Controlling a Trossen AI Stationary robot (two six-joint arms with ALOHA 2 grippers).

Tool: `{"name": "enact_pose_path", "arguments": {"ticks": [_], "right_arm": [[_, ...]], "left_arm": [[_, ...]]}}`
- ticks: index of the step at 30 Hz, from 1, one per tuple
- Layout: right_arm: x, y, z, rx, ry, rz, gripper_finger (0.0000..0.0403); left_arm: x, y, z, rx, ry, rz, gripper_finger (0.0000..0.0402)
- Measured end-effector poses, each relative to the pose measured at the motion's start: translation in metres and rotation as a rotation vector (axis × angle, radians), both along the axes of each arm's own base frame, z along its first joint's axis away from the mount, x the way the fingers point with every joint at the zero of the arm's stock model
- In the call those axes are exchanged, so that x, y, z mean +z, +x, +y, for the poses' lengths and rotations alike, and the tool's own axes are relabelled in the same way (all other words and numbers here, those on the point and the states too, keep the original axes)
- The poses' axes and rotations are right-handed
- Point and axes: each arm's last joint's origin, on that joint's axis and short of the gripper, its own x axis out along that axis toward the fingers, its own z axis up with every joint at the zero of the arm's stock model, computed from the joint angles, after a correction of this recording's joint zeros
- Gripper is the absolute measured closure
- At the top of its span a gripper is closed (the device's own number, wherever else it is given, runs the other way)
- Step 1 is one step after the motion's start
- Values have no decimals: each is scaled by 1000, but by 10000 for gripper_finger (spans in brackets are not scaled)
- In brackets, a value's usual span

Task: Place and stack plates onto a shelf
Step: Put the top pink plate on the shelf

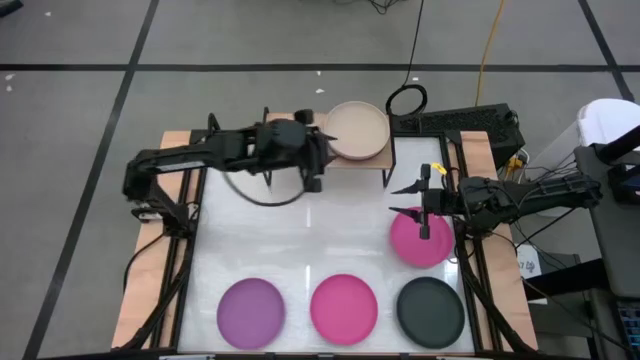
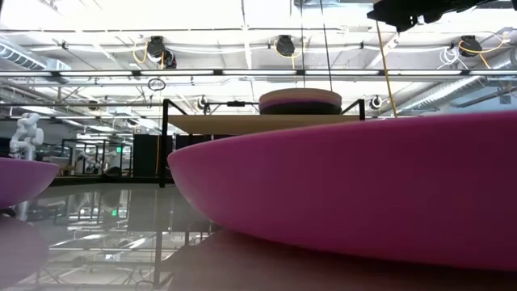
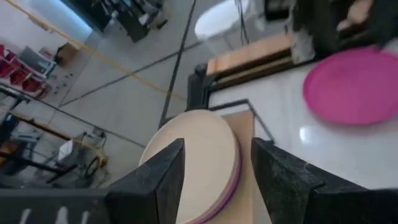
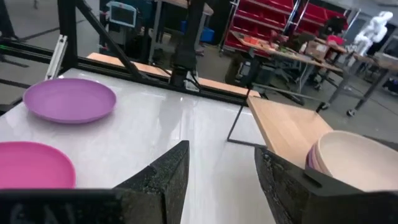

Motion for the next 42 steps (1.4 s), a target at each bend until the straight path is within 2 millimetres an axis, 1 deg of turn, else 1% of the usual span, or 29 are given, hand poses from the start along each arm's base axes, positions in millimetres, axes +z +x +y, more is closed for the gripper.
{"name": "enact_pose_path", "arguments": {"ticks": [3,6,7,9,10,12,14,16,18,20,22,24,27,30,35,42], "right_arm": [[0,0,0,-1,10,4,238],[-2,0,0,-3,19,15,238],[-2,0,0,-3,18,20,238],[-3,-1,0,-2,19,27,238],[-4,-1,0,-3,22,35,238],[-4,-1,0,-2,23,40,238],[-4,-1,0,-2,23,43,238],[-5,0,0,-2,23,44,238],[-4,0,0,-2,23,41,238],[-5,2,0,-2,23,44,238],[-5,2,0,-2,23,46,238],[-6,4,1,-4,21,54,238],[-8,6,1,-7,24,63,238],[-7,7,0,-19,29,54,238],[-9,8,0,-40,80,64,238],[-32,13,0,-56,79,110,238]], "left_arm": [[12,-16,-12,-18,-30,-54,213],[7,-27,-23,-36,-61,-72,213],[2,-32,-25,-38,-71,-76,213],[-13,-36,-28,-41,-85,-80,213],[-18,-38,-29,-44,-94,-117,213],[-38,-46,-32,-44,-112,-127,213],[-50,-50,-36,-54,-135,-222,213],[-69,-57,-40,-65,-154,-261,213],[-82,-60,-46,-91,-170,-364,213],[-99,-65,-50,-109,-177,-416,213],[-110,-66,-56,-136,-188,-497,213],[-123,-69,-59,-148,-190,-521,213],[-133,-73,-61,-154,-200,-546,213],[-139,-73,-59,-143,-207,-539,213],[-136,-74,-58,-132,-235,-575,213],[-138,-72,-59,-131,-240,-565,213]]}}
